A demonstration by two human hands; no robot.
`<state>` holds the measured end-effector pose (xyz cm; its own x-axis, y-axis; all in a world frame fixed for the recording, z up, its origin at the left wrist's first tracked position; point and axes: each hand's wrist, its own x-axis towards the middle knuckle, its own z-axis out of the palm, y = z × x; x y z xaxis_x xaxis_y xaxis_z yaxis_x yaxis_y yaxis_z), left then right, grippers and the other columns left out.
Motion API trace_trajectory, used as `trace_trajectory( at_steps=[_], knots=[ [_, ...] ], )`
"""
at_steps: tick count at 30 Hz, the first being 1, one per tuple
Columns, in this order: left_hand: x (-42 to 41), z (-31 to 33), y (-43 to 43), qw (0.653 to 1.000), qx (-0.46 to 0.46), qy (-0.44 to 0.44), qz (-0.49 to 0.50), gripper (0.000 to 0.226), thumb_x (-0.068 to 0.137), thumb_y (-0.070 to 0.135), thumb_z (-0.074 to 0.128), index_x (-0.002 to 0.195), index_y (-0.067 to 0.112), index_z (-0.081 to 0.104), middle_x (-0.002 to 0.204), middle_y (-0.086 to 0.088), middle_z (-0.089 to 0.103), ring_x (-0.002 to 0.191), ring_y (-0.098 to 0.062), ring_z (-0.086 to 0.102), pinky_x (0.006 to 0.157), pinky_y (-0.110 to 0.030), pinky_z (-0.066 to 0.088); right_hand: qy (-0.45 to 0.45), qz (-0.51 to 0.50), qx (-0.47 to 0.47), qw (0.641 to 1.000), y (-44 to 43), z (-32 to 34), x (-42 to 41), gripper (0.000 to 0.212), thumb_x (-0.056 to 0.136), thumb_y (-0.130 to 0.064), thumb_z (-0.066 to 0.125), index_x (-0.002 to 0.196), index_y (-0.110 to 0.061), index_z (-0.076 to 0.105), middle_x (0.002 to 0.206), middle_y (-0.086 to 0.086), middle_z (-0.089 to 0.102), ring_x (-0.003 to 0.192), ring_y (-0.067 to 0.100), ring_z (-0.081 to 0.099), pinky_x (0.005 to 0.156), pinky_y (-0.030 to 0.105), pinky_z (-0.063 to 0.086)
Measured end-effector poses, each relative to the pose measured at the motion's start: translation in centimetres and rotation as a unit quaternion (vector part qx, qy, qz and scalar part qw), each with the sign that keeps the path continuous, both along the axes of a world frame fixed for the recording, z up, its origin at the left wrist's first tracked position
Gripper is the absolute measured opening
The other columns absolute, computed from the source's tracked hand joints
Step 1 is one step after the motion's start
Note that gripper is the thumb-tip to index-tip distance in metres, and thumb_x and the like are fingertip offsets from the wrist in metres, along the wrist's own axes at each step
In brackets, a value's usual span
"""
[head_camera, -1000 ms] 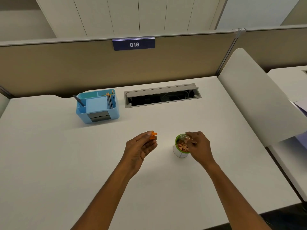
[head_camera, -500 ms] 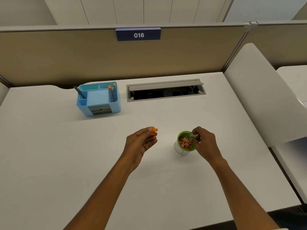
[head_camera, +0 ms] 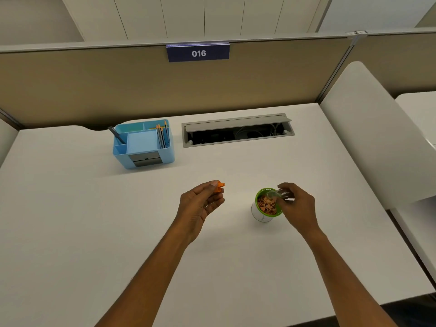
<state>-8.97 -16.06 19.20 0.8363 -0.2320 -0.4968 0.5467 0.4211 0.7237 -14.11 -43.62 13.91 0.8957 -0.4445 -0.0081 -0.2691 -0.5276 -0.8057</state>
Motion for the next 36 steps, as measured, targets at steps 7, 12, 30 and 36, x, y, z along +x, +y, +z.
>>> trace_trajectory(
  at_steps=[7,12,30,36],
  knots=[
    [-0.1,0.6,1.4,0.999,-0.001,-0.032,-0.009,0.027,0.077,0.028,0.082,0.101,0.015,0.086,0.105,-0.010,0.084,0.095,-0.021,0.080,0.077,-0.028,0.064,-0.080,0.009,0.315,0.946,4.6,3.5,-1.5,0.029,0.082,0.001,0.081,0.103,-0.019,0.077,0.097,0.000,0.081,0.091,0.012,0.076,0.076,0.018,0.057],
    [-0.3,1.3,2.8,0.999,-0.004,-0.046,-0.001,0.028,0.078,0.026,0.082,0.103,0.015,0.086,0.109,-0.011,0.083,0.098,-0.022,0.079,0.079,-0.029,0.064,-0.113,0.085,0.346,0.927,8.6,6.7,-0.8,0.028,0.082,0.001,0.081,0.105,-0.013,0.076,0.106,0.005,0.080,0.099,0.017,0.076,0.081,0.019,0.057],
    [-2.0,2.3,7.6,0.995,0.027,-0.088,0.031,0.040,0.073,0.026,0.087,0.109,0.008,0.082,0.111,-0.015,0.082,0.106,-0.029,0.078,0.083,-0.030,0.063,-0.114,0.249,0.265,0.925,15.7,8.1,1.5,0.029,0.085,0.003,0.078,0.112,-0.006,0.073,0.110,0.010,0.078,0.108,0.024,0.073,0.091,0.031,0.061],
    [-2.2,2.2,8.6,0.995,0.048,-0.084,0.014,0.037,0.072,0.035,0.086,0.100,0.012,0.086,0.098,-0.012,0.084,0.091,-0.024,0.079,0.080,-0.031,0.064,-0.092,0.268,0.237,0.929,16.4,8.1,1.7,0.032,0.084,-0.002,0.080,0.114,-0.010,0.076,0.108,0.003,0.080,0.105,0.020,0.075,0.093,0.031,0.061]
  ],
)
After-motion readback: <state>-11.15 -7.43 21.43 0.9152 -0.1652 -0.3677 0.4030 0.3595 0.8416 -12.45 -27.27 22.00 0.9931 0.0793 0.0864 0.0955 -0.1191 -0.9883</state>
